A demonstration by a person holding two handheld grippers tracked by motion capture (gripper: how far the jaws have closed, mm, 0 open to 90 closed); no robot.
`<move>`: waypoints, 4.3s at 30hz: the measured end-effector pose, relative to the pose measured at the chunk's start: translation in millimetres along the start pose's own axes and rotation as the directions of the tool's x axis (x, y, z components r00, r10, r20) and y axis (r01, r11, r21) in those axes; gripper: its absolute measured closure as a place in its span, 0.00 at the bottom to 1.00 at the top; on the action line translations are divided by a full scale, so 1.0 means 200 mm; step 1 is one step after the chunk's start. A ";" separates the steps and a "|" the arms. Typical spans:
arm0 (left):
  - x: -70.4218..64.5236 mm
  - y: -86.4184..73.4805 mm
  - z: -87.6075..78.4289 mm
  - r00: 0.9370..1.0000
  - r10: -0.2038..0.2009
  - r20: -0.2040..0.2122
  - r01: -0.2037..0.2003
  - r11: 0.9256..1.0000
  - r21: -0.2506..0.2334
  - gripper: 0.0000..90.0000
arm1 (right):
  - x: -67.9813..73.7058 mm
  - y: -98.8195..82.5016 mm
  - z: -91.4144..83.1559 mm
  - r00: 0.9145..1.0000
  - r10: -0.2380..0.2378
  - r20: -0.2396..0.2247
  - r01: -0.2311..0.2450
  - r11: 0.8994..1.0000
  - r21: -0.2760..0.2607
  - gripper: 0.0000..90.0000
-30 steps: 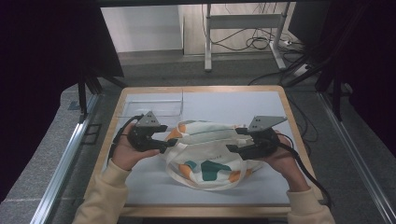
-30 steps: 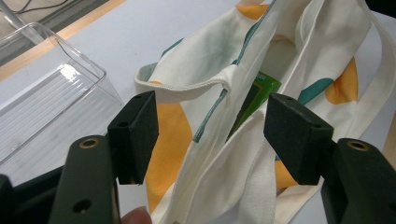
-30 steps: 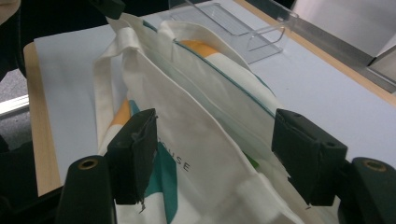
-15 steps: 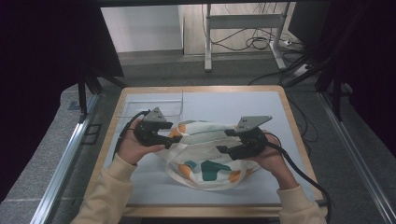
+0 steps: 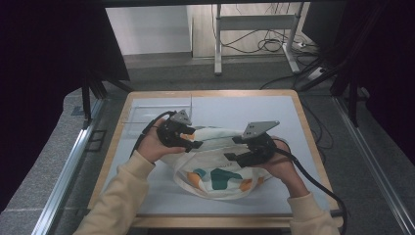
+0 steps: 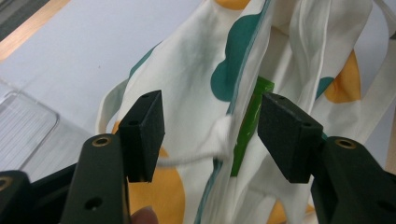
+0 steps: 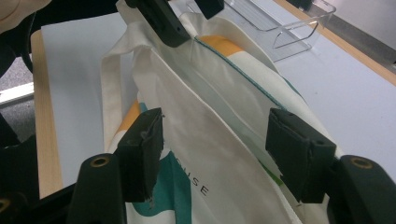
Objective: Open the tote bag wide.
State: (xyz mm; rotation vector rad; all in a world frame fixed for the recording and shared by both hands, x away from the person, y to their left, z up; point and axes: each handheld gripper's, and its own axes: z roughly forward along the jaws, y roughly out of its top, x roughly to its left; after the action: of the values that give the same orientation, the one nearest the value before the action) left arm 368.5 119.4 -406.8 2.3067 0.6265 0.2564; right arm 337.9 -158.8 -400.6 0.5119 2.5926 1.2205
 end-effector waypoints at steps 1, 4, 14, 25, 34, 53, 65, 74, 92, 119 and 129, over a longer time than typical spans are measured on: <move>0.00 0.01 0.01 1.000 -0.004 0.010 0.004 1.000 -0.001 0.46 | 0.00 0.00 0.00 1.000 0.000 0.000 0.000 1.000 0.000 0.41; 0.01 0.05 0.04 0.999 0.002 0.042 -0.002 1.000 0.013 0.49 | 0.00 0.00 0.00 1.000 -0.001 -0.001 0.001 1.000 -0.007 0.42; -0.02 0.06 0.12 0.994 0.019 0.106 -0.026 0.997 0.071 0.83 | -0.01 0.04 0.04 0.999 -0.036 -0.029 0.037 0.999 0.026 0.49; -0.03 0.05 0.13 0.994 0.027 0.105 -0.037 0.995 0.090 0.95 | -0.04 0.04 0.15 0.998 -0.024 -0.056 0.032 0.987 0.156 0.81; -0.01 0.06 0.13 0.997 0.014 0.079 -0.020 0.996 0.084 0.96 | 0.01 -0.01 0.11 0.995 -0.019 -0.097 0.033 0.990 0.140 0.95; 0.09 0.12 0.13 0.999 -0.005 0.039 0.002 0.996 0.093 0.96 | 0.08 -0.09 0.08 0.995 -0.001 -0.101 0.013 0.993 0.115 0.97; 0.13 0.14 0.15 0.999 -0.024 0.028 0.022 0.995 0.094 0.97 | 0.10 -0.12 0.07 0.994 0.024 -0.106 -0.011 0.993 0.116 0.97; 0.16 0.16 0.16 0.999 -0.026 -0.022 0.027 0.996 0.085 0.97 | 0.12 -0.13 0.07 0.991 0.024 -0.132 -0.008 0.992 0.125 0.97; 0.26 0.21 0.19 0.993 -0.086 -0.082 0.091 0.994 0.060 0.97 | 0.21 -0.22 0.07 0.985 0.024 -0.172 0.005 0.986 0.167 0.97; 0.36 0.21 0.22 0.981 -0.160 -0.113 0.164 0.986 0.027 0.97 | 0.28 -0.32 0.14 0.971 0.043 -0.234 0.017 0.969 0.246 0.96; 0.36 0.20 0.23 0.982 -0.159 -0.102 0.162 0.986 0.024 0.96 | 0.28 -0.35 0.17 0.970 0.052 -0.236 0.011 0.966 0.258 0.96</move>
State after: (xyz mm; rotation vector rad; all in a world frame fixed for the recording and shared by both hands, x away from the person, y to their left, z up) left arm 460.3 103.8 -411.7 2.2695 0.8688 0.2882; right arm 284.3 -153.7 -479.2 0.4637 2.9829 1.0103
